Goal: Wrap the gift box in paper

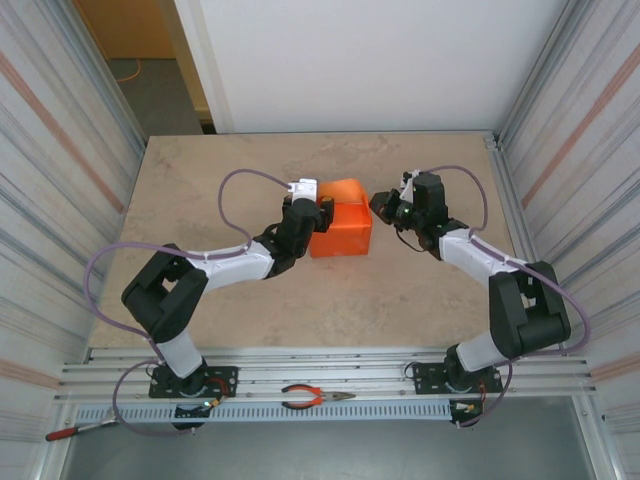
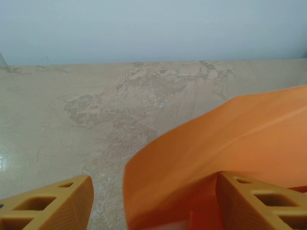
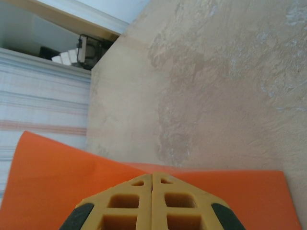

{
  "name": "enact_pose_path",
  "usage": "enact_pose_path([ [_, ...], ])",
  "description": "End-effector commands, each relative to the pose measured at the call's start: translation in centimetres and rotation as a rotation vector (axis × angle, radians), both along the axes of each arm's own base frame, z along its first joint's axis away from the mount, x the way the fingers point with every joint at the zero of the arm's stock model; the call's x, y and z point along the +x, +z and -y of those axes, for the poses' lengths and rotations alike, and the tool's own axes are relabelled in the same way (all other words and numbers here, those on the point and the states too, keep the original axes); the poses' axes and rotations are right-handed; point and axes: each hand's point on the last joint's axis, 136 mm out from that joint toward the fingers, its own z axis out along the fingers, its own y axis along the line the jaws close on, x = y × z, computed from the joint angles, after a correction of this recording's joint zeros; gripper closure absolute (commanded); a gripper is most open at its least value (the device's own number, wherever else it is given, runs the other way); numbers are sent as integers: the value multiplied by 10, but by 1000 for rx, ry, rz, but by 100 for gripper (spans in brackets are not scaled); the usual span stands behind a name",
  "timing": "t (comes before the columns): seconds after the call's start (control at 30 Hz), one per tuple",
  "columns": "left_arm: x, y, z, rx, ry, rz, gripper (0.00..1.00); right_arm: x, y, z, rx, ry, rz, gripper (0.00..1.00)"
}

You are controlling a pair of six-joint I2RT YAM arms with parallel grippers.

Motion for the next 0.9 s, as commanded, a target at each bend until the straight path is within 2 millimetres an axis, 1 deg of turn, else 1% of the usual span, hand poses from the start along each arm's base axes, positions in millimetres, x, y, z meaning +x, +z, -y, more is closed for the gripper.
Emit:
enact_pose_path([
  [0.0,-3,-20,-3,69,10,-43,32,-2,22,5,-42,-9,68,100],
  [0.13,-3,-21,-3,71,11,-44,32,-4,26,8,-52,-16,84,100],
  [0.27,-3,-21,-3,70,10,-45,32,-6,24,0,-41,23,80,100],
  [0.5,-4,-23,-3,72,10,-49,32,-13,24,-25,-20,139,81,100],
  [0.57,-3,-21,-3,68,10,-46,32,-16,24,-28,-35,156,82,100],
  [0.87,-4,-22,-3,68,9,-49,32,-22,12,-39,-70,218,52,100],
])
